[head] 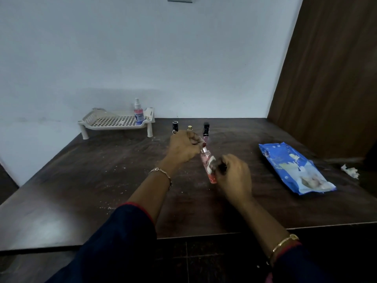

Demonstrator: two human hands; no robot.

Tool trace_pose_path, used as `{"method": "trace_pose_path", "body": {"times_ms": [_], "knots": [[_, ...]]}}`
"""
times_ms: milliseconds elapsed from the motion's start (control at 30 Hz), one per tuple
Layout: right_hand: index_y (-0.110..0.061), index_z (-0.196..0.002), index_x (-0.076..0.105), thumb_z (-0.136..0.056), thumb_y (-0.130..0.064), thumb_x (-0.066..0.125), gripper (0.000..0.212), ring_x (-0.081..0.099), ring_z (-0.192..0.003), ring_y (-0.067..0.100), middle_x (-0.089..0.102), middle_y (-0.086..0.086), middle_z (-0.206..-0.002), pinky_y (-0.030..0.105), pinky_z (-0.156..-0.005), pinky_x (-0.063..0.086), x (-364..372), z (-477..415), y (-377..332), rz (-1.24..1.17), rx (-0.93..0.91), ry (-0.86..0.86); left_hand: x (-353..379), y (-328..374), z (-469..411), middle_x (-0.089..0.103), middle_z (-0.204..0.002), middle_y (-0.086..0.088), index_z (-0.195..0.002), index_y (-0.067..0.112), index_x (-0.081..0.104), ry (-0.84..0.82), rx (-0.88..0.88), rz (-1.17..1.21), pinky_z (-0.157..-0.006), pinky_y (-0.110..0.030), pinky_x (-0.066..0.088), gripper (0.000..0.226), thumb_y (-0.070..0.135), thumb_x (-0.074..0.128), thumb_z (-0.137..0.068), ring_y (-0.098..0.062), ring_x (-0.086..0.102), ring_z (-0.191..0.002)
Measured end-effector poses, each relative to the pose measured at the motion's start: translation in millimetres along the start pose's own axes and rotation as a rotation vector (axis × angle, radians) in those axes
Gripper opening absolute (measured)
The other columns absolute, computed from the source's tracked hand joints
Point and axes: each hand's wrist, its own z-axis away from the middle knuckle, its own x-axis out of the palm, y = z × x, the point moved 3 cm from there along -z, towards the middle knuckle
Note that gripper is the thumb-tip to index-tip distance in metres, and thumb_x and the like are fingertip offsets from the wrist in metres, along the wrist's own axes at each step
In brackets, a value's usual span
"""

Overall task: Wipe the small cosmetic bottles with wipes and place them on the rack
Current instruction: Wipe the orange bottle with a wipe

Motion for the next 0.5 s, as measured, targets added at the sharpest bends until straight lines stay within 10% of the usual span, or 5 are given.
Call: {"method": "trace_pose_path", "body": {"times_ms": [267, 500], "knots": [[-0.021, -0.067, 0.068, -0.074, -0.028, 0.071, 0.010, 0.066, -0.075, 0.015, 0.071, -0.004, -0.075, 0.029, -0.065, 0.050, -13, 14, 21, 0.068, 0.144, -0.194, 0, -3, -2, 0.067, -0.073, 0.000, -0.091, 0.005, 0.069, -0.026, -0.009, 0.030, -0.071, -0.021, 0.054, 0.017, 0.011, 0.074, -0.076, -0.008, 0.062, -0.066], [-0.017, -0.073, 0.066, -0.074, 0.009, 0.065, 0.026, 0.066, -0.073, 0.015, 0.070, 0.001, -0.076, 0.038, -0.074, 0.055, -18, -28, 15, -0.507, 0.264, -0.004, 13, 12, 3, 0.062, -0.068, 0.000, -0.071, 0.023, 0.059, -0.063, 0.046, 0.041, -0.071, -0.040, 0.056, 0.016, 0.017, 0.072, -0.079, -0.017, 0.059, -0.070]]}}
